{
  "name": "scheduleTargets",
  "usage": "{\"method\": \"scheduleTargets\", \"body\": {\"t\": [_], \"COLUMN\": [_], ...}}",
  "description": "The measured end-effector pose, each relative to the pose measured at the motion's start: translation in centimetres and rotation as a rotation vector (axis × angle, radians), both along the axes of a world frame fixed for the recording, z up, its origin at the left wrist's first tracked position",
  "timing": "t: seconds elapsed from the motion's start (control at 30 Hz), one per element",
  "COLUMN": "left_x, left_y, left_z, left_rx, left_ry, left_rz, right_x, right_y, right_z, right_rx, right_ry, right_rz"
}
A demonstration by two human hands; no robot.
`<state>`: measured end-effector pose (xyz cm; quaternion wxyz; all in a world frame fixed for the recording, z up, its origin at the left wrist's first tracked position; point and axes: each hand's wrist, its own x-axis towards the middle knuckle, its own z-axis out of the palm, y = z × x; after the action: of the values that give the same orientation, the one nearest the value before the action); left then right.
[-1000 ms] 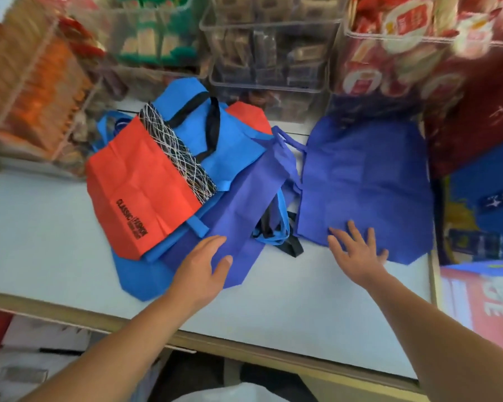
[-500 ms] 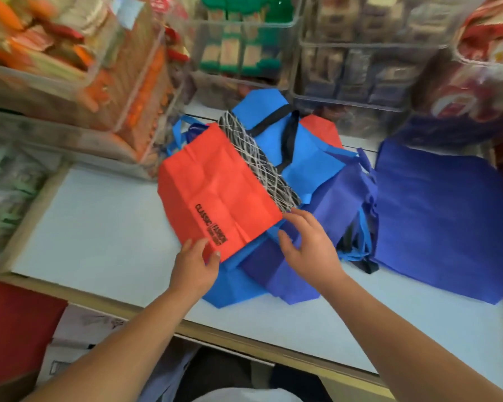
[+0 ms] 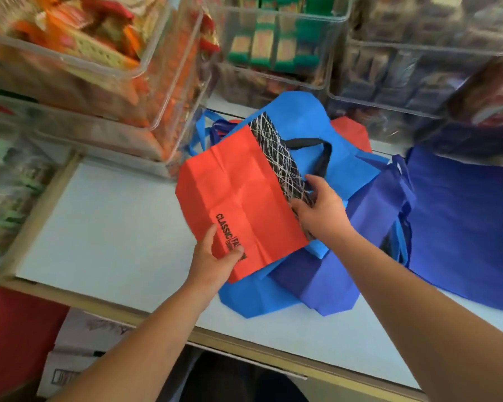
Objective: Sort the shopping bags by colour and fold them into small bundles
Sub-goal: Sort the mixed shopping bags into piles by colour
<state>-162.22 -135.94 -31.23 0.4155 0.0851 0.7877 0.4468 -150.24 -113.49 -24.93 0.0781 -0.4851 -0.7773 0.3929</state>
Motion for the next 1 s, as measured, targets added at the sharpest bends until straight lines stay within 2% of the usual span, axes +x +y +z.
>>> {"method": "scheduleTargets", "body": {"t": [0.17, 0.3, 0.43, 0.57, 0.63, 0.7, 0.73, 0.83, 0.9, 1.0], "left_x": [3.0, 7.9, 15.6, 22.4, 24.7, 26.6, 27.4, 28.9, 28.7, 26.0], "left_y": [-0.2, -0.2, -0.5, -0.8, -1.0, -0.9, -0.8, -0.4, -0.3, -0.7], "left_z": [2.4, 4.5, 4.1, 2.4, 1.6, 1.0, 0.7, 0.4, 1.0, 2.3], "left_rx": [-0.091, -0.060, -0.056, -0.150, -0.187, -0.178, -0.176, -0.141, -0.063, -0.056], "left_ry": [0.390, 0.556, 0.582, 0.609, 0.568, 0.476, 0.433, 0.373, 0.344, 0.352], "left_rz": [-0.226, -0.426, -0.681, -1.024, -1.144, -1.197, -1.215, -1.212, -1.129, -0.953], "right_x": [4.9, 14.3, 26.3, 36.4, 39.3, 40.1, 39.5, 35.4, 33.1, 32.0], "right_y": [-4.4, -7.5, -10.6, -12.1, -12.1, -12.4, -12.9, -14.8, -15.5, -14.7], "right_z": [3.4, 4.8, 2.3, -1.2, -1.9, -2.1, -2.2, -3.5, -4.7, -6.1], "right_rx": [0.045, 0.086, 0.033, -0.014, 0.018, 0.100, 0.112, -0.045, -0.187, -0.300], "right_ry": [0.199, 0.286, 0.183, -0.050, -0.241, -0.448, -0.488, -0.405, -0.325, -0.403], "right_rz": [-0.034, -0.216, -0.395, -0.597, -0.667, -0.595, -0.482, -0.126, -0.076, -0.059]}}
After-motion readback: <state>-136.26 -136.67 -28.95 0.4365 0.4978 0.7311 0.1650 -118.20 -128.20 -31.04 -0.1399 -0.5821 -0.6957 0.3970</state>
